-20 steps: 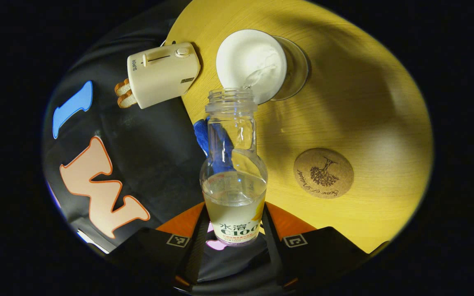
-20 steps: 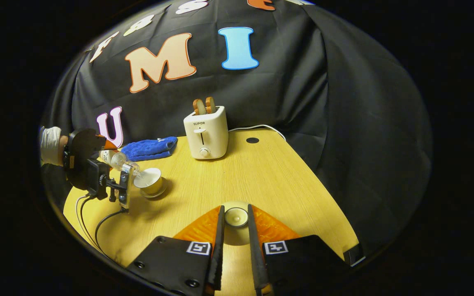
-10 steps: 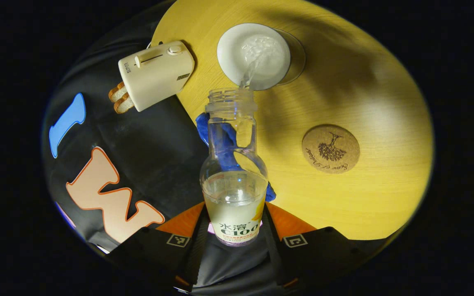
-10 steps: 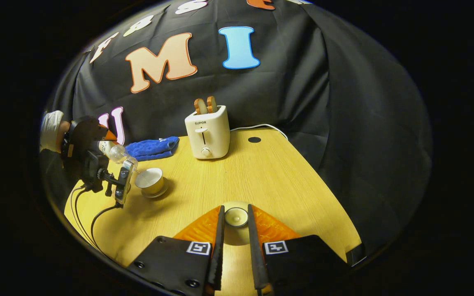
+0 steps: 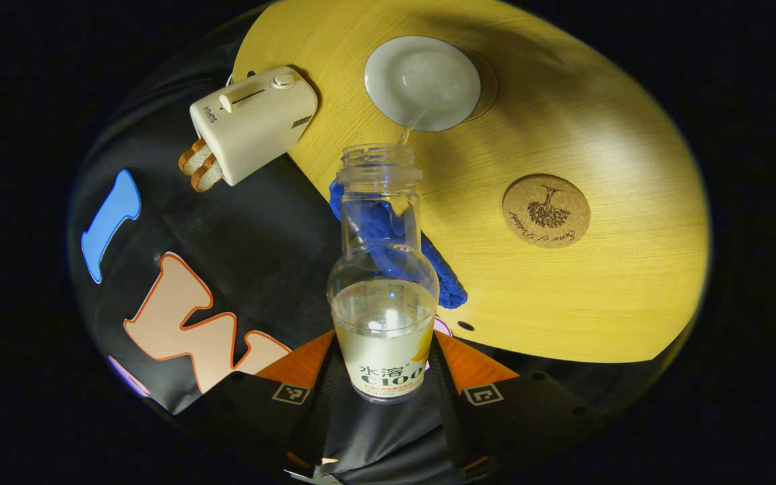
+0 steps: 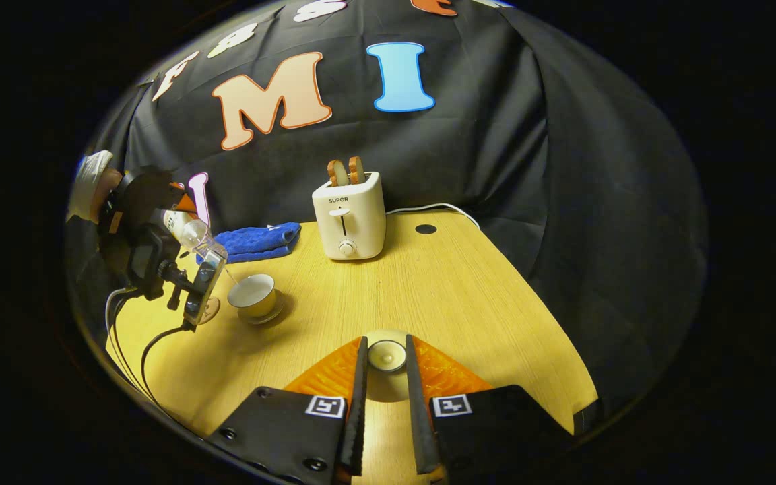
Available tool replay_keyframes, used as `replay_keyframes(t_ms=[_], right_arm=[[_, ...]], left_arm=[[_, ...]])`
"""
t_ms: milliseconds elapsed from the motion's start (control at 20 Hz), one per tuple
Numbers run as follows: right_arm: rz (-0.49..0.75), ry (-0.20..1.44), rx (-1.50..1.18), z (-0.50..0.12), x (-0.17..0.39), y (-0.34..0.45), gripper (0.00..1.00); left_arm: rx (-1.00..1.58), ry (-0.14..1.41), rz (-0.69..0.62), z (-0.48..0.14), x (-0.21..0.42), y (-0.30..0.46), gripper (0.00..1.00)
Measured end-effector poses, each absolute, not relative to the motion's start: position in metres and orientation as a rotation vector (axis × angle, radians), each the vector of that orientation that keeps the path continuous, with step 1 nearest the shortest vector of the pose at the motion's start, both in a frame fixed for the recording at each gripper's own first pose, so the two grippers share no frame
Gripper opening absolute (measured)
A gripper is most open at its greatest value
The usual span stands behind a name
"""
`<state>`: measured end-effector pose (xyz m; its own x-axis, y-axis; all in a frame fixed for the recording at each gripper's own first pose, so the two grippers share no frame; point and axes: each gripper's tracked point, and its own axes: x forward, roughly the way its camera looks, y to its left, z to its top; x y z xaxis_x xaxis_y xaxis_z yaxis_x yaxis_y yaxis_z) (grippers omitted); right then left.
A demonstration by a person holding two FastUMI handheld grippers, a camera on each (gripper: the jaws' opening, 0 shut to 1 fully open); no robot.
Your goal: Open the teacup lid with one hand, grasp the water bottle and pour water into the teacup with the other hand; after pouring, place the water bottle on the coaster and then close the teacup lid.
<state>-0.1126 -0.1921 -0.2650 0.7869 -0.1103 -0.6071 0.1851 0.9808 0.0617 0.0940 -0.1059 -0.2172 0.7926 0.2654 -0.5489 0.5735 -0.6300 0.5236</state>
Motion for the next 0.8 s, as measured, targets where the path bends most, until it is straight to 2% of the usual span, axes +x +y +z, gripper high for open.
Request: replay_keyframes(t_ms=[350,600,800], right_arm=[[-0.153,0.652,0.121,-0.263,-0.115,-0.188,0.32],[-0.145,0.657,0.108,-0.258,-0.116,-0.182,0.33],[-0.129,0.673,0.084,-0.255,-0.114,-0.174,0.33]], left_arm=[[2.193,0.639,-0.605,-0.225,0.084,-0.112,0.67],[1.879,0.675,-0.673,-0.262,0.064,-0.114,0.67],[1.575,0.691,-0.674,-0.29,0.046,-0.116,0.67]])
